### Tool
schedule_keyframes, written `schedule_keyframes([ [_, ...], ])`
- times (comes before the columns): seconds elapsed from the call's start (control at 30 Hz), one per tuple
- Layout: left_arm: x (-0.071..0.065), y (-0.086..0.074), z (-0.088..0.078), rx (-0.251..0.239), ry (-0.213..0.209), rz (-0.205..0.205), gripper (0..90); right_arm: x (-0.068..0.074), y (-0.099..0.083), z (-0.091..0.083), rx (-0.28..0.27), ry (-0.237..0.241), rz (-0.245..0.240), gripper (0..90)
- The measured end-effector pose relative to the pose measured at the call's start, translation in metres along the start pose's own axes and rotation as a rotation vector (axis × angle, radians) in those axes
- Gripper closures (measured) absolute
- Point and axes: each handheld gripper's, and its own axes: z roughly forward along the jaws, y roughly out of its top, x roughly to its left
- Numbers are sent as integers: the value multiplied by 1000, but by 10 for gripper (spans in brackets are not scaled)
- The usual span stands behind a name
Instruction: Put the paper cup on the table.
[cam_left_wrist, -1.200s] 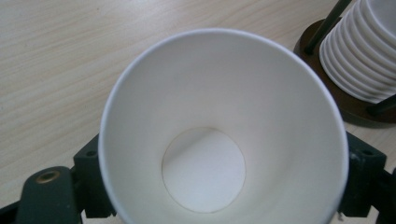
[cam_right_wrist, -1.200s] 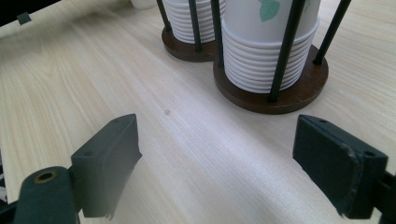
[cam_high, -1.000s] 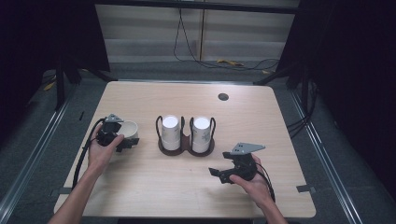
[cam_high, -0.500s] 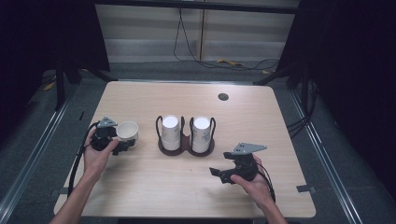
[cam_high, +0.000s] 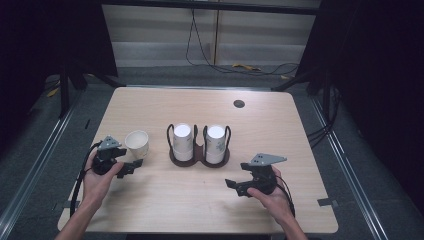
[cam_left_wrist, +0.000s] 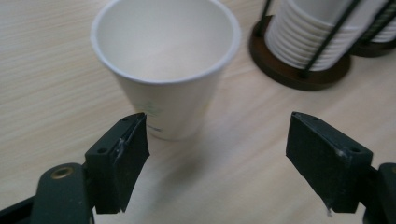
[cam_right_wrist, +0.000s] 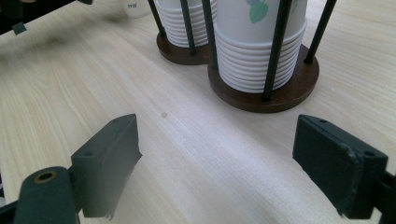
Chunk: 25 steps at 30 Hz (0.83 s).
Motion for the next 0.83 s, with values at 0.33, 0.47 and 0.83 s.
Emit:
schedule_keyframes([
  [0.33,-41,-20,-16,-58,-61,54,210,6,1,-2,-20,-24,13,148],
  [0.47,-56,-30,-13,-62,-109,46,210,7,-4,-7,-6,-33,32,148],
  [0.83,-78,-40,3,-13,-187,41,208,10,-19,-10,-49,-96,66,149],
])
